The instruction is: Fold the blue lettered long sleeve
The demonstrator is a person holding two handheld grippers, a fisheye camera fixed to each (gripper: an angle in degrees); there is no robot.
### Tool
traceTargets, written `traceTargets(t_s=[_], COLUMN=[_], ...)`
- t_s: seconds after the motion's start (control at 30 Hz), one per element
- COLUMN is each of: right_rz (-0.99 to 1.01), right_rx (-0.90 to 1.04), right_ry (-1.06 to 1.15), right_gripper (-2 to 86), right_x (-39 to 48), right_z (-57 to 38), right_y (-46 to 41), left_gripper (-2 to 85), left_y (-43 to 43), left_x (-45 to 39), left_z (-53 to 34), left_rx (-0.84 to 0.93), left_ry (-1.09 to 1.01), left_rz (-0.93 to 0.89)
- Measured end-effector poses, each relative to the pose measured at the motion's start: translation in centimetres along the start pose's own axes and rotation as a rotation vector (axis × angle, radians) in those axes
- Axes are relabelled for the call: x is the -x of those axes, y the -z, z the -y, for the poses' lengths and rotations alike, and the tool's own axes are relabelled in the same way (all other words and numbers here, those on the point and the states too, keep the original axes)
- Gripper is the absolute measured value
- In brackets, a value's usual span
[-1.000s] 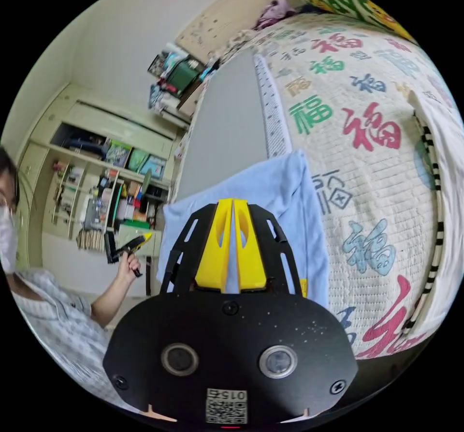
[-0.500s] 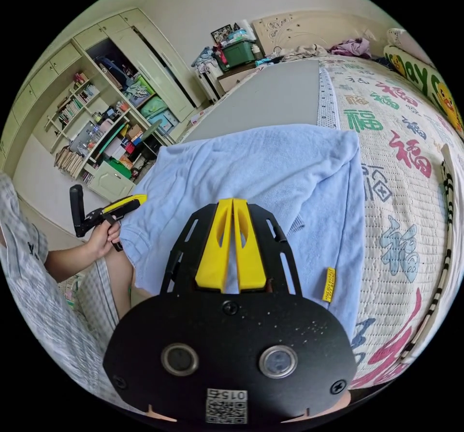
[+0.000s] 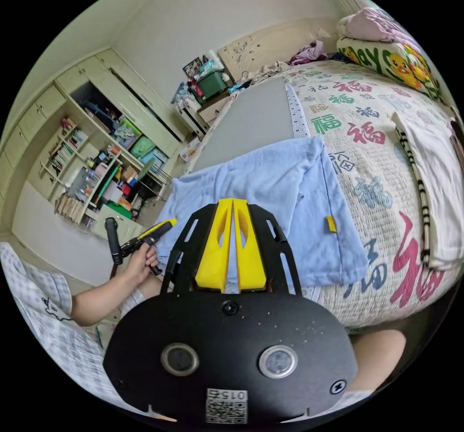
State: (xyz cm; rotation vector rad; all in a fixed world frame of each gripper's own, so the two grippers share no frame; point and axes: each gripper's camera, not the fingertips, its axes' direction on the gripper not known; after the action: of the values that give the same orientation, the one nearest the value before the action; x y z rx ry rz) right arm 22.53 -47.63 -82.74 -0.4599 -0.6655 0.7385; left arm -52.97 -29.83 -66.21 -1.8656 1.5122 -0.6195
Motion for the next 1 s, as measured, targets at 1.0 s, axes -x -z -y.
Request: traceTargets(t_s=[1.0], right_rz=[0.144], right_rx=[-0.434], right_ry=[0.11], right_gripper=[8.5], right_x=[-2.4], right_z=[-16.6], right_y=[39.3], left_gripper=[10.5], left_y=[17.7], left_x=[2.4], left_z=[-14.6], left_rx=[-0.203], left_ry=[0.224], left_rz=[-0.383])
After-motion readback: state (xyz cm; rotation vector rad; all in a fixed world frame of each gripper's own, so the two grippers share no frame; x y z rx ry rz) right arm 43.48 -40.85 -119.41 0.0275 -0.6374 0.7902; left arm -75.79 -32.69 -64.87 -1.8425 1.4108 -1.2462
